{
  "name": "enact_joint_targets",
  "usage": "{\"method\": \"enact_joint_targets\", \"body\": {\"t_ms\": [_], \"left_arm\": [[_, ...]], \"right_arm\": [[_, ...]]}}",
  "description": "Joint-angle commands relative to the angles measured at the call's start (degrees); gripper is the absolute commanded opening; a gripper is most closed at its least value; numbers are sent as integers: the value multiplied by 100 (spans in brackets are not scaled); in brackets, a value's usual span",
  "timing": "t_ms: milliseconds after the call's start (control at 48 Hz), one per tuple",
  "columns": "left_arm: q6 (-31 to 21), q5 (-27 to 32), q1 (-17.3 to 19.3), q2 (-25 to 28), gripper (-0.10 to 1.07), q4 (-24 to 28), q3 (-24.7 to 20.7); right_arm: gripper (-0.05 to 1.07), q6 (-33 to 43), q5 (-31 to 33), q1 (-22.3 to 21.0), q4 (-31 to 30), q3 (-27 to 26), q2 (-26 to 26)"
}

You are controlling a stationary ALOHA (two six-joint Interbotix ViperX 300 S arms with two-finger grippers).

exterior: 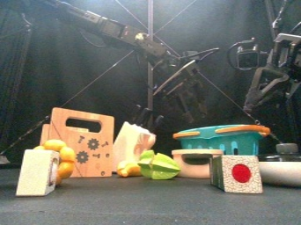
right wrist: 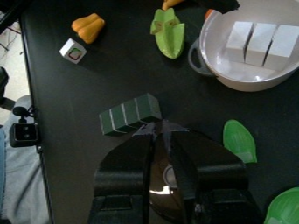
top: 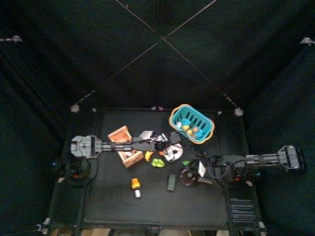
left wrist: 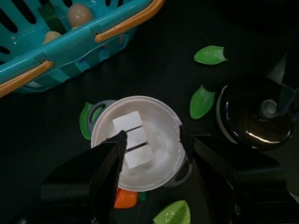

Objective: Grab pot lid

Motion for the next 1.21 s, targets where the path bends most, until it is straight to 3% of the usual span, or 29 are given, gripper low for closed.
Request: {"method": "enact_joint_targets", "body": {"t_ms": [0, 208, 375, 542, 792, 979, 1083, 1188], "left_arm": [[9, -35, -62, -387, 88, 18, 79], [9, -571, -264, -1239, 88, 132, 993], [-18, -1406, -229, -2162, 88, 88, 2153], [9, -2004, -158, -3032, 88, 105, 3366], [0, -2689, 308, -4456, 88, 527, 4843], [-9, -2962, 404, -5124, 88, 1072, 5599], [-44, -3208, 536, -5300, 88, 993, 5871], [0, -3911, 562, -5335, 88, 844, 6267]], "right_arm": [[59, -9, -18, -9, -35, -70, -18], [59, 9, 62, -9, -62, -369, -35], [59, 334, 923, -264, 0, -817, 26], [59, 1125, 1582, -483, -554, -1116, -18], [59, 2997, 1714, -457, -2039, -1160, 44], [59, 4166, 2355, 88, -2742, -1195, 167], [59, 4737, 2716, 360, -3138, -1195, 237], [59, 5317, 2786, 993, -3533, -1187, 352]]}}
